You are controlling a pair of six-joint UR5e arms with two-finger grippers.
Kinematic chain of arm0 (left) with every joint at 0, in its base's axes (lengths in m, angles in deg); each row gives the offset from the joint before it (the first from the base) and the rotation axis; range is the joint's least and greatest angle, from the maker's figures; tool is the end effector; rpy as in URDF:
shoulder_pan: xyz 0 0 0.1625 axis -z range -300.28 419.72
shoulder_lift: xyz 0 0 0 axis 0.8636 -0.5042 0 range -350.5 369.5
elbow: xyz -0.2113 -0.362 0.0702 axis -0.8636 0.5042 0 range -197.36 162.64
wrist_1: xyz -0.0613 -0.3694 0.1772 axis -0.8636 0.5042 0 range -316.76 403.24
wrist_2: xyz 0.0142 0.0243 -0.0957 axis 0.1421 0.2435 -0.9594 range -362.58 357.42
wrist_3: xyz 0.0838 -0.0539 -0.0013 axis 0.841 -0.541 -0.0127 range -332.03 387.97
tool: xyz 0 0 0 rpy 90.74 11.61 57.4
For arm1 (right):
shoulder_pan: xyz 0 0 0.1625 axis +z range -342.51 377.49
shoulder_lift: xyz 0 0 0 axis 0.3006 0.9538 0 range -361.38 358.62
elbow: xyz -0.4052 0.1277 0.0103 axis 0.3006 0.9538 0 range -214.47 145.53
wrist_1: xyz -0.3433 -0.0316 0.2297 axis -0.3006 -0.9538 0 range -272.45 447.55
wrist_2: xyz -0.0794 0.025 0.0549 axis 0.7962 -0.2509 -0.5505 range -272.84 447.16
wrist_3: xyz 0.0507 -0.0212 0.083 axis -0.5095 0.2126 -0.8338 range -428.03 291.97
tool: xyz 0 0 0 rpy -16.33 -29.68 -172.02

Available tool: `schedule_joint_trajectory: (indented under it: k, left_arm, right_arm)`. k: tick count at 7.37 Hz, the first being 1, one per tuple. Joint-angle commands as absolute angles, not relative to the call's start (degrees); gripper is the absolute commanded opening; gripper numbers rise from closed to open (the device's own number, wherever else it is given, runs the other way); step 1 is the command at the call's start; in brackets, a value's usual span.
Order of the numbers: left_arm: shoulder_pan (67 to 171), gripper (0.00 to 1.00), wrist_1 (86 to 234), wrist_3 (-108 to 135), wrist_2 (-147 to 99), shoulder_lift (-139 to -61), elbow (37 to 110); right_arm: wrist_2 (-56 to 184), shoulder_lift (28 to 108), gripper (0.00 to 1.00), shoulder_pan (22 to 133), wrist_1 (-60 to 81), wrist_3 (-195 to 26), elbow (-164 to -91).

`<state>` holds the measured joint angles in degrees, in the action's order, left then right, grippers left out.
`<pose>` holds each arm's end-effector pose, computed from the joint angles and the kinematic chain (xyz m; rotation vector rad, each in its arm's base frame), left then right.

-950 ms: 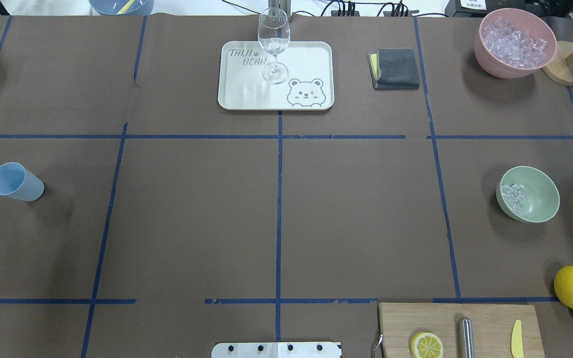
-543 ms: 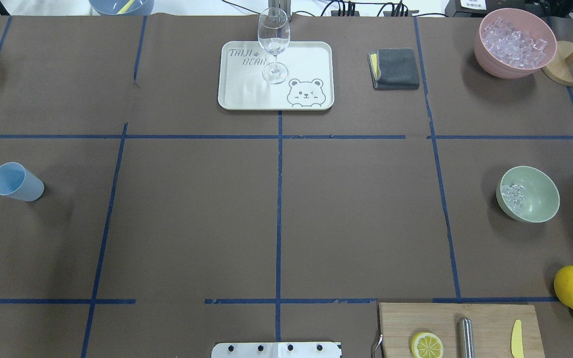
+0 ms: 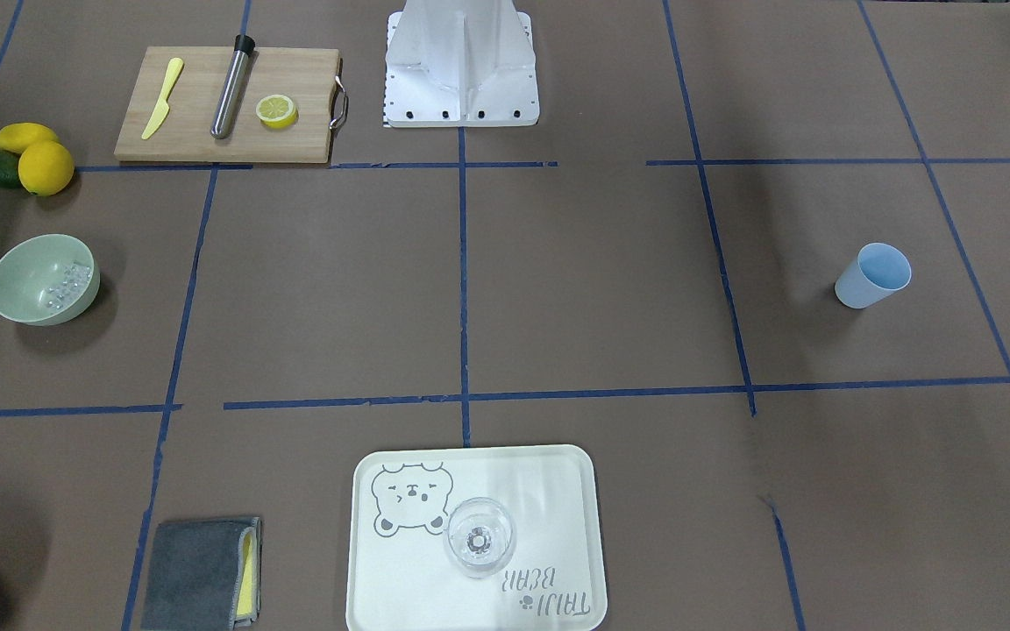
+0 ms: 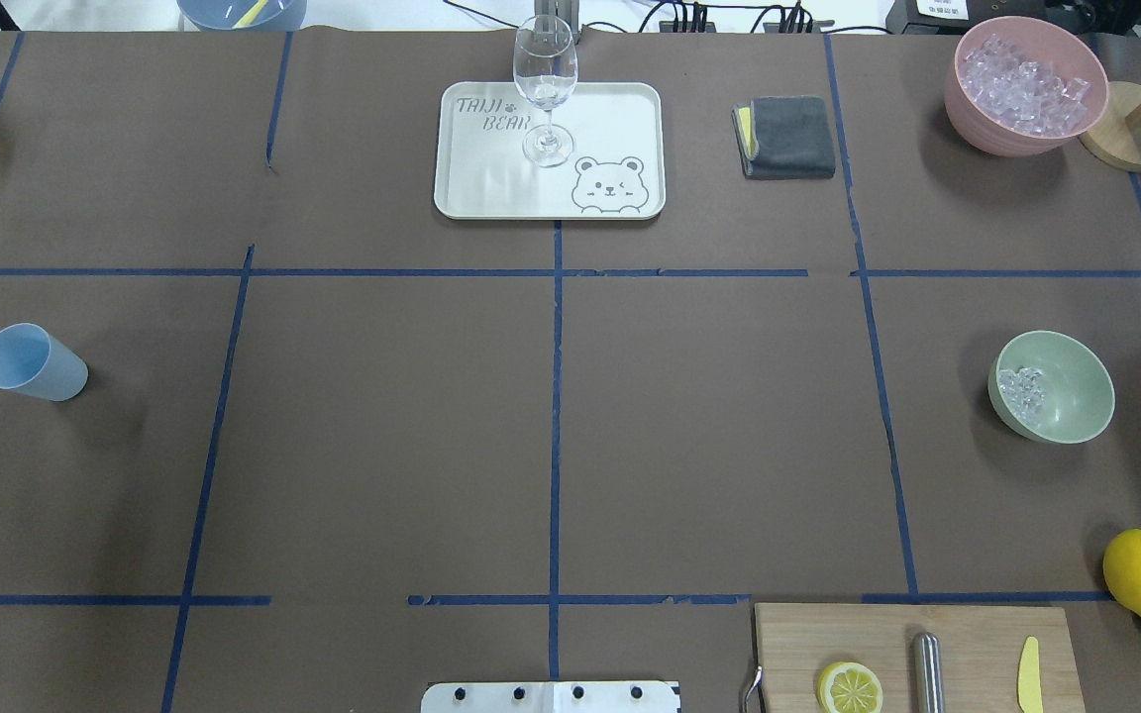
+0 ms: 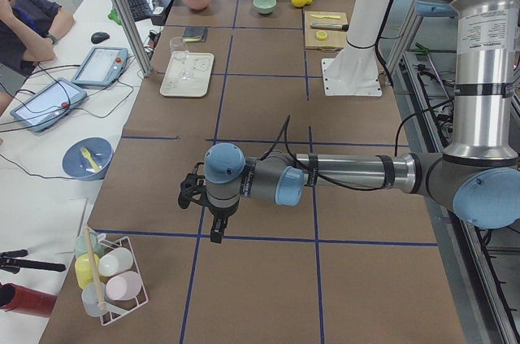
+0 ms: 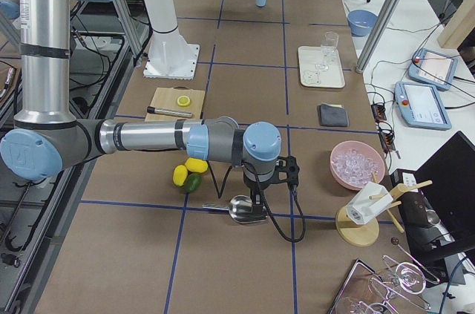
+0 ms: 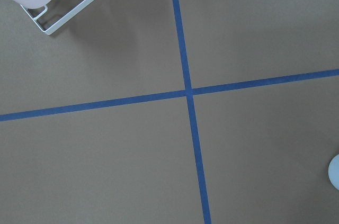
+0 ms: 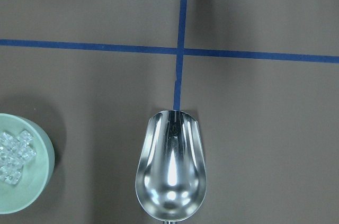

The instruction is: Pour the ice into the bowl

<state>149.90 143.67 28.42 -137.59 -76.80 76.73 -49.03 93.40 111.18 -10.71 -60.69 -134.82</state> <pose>-0.0644 -0.4759 0.6344 0.1833 0.7823 0.0788 0.0904 -0.4464 0.6215 0.0334 -0.8067 -0.0413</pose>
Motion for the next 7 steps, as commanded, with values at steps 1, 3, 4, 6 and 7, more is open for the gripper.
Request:
schedule_joint_trajectory:
  k: [1, 3, 4, 6, 7]
  left_arm:
    - [149.9, 1.0, 143.78, 28.41, -137.58, -76.8, 76.77]
    - [149.9, 1.0, 143.87, 28.41, -137.58, -76.8, 76.68]
    - [149.9, 1.0, 143.87, 28.41, -137.58, -76.8, 76.68]
    - [149.81, 1.0, 143.96, 28.41, -137.58, -76.8, 76.68]
    - [149.81, 1.0, 143.96, 28.41, -137.58, -76.8, 76.68]
  right_arm:
    - [-49.07, 93.36, 1.0, 111.18, -10.71, -60.74, -134.84]
    - [-48.99, 93.19, 1.0, 111.18, -10.62, -67.9, -135.45]
    - [-48.99, 93.19, 1.0, 111.18, -10.62, -68.12, -135.46]
    - [-48.99, 93.19, 1.0, 111.18, -10.53, -68.04, -135.46]
    - [-48.99, 93.19, 1.0, 111.18, -10.53, -68.03, -135.46]
